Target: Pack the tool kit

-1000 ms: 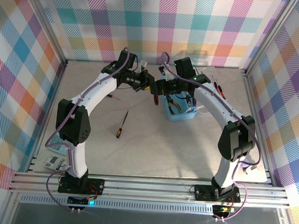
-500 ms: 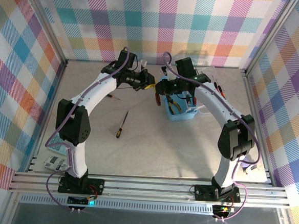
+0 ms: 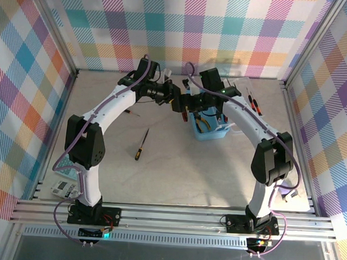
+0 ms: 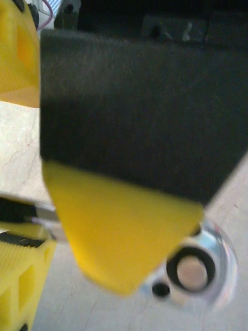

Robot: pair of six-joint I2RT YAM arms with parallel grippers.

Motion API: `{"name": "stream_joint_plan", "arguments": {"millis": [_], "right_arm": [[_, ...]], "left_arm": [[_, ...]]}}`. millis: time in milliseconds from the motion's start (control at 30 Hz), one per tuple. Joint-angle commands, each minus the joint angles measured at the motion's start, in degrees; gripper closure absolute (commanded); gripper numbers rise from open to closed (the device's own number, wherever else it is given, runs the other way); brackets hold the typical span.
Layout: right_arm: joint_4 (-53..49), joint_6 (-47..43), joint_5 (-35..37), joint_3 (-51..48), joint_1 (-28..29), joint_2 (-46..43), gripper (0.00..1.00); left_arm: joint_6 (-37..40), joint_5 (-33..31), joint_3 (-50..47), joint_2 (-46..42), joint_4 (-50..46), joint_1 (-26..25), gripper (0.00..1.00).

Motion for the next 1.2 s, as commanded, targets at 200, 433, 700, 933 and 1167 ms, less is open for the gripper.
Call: {"name": "stream_joint_plan", "arguments": {"millis": [200,433,700,933,1167], "right_arm": [[-1.1,-1.4,-3.2,1.5,0.5,0.7,0.66],[-1.3,-1.5,-1.2,1.3,0.6,-0.1,0.98],[-6.3,-6.2,5.1,2.6,-4.2,-2.5,1.0],[-7.9,-11.2,10.6,2.1,-12.6,-1.4,1.0],[-9.1,-12.3,12.2,7.8,-16.0,6.2,1.0]], "left_arm": [[-0.7,2.5,-0.2,-2.4,2.8,0.0,1.0],[-0.6,2.5,-0.2,-2.4,2.8,0.3,1.0],[8.9,-9.9,0.4,-4.4,-11.1,4.2,0.18],[14.5,-19.4,-4.5,-10.5,-18.1,10.4,0.0],[13.3,-18.7,-11.8,-12.7,-15.9,11.2,0.0]]}}
